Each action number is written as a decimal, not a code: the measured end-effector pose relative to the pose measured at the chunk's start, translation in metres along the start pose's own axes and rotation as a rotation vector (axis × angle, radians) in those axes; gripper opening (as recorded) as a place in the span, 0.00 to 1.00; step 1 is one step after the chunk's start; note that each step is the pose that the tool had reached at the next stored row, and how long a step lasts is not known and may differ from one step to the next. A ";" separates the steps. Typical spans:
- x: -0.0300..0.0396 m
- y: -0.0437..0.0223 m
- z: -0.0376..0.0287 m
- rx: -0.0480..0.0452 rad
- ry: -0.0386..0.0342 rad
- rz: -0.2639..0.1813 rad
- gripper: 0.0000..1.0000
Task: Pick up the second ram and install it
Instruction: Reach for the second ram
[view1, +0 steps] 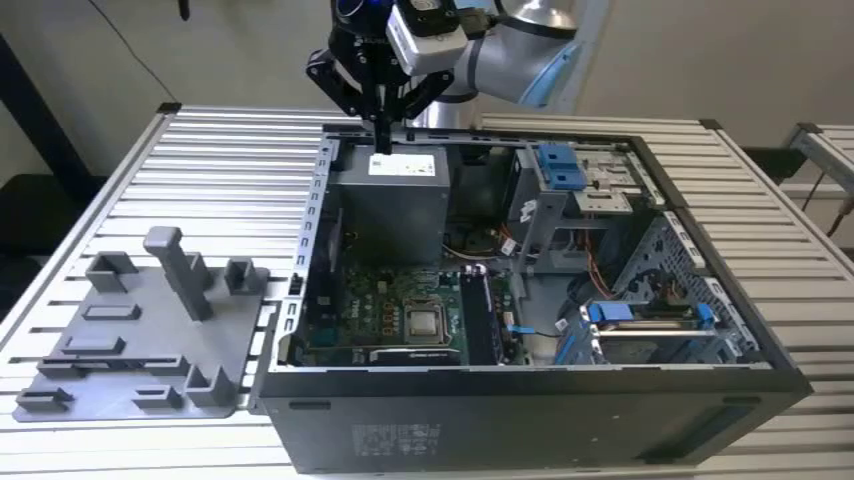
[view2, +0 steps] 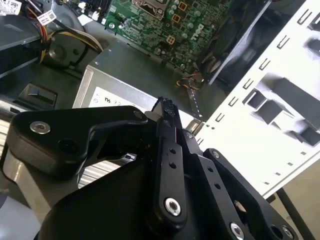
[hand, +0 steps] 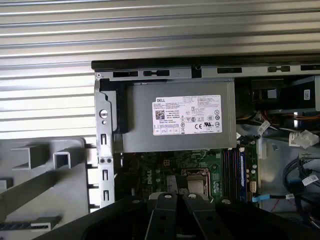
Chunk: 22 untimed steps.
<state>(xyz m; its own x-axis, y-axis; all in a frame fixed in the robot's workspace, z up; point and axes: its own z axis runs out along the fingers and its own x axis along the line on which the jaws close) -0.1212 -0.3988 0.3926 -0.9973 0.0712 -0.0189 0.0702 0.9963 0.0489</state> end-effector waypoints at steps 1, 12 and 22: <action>0.0001 0.0000 0.0000 0.0000 0.0000 0.000 0.11; 0.0127 -0.0009 -0.0003 0.0000 0.0000 -0.001 0.11; 0.0361 -0.0026 -0.0008 -0.0001 0.0001 -0.004 0.11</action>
<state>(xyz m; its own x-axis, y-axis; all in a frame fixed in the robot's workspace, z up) -0.1574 -0.3988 0.3926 -0.9975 0.0677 -0.0190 0.0667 0.9966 0.0490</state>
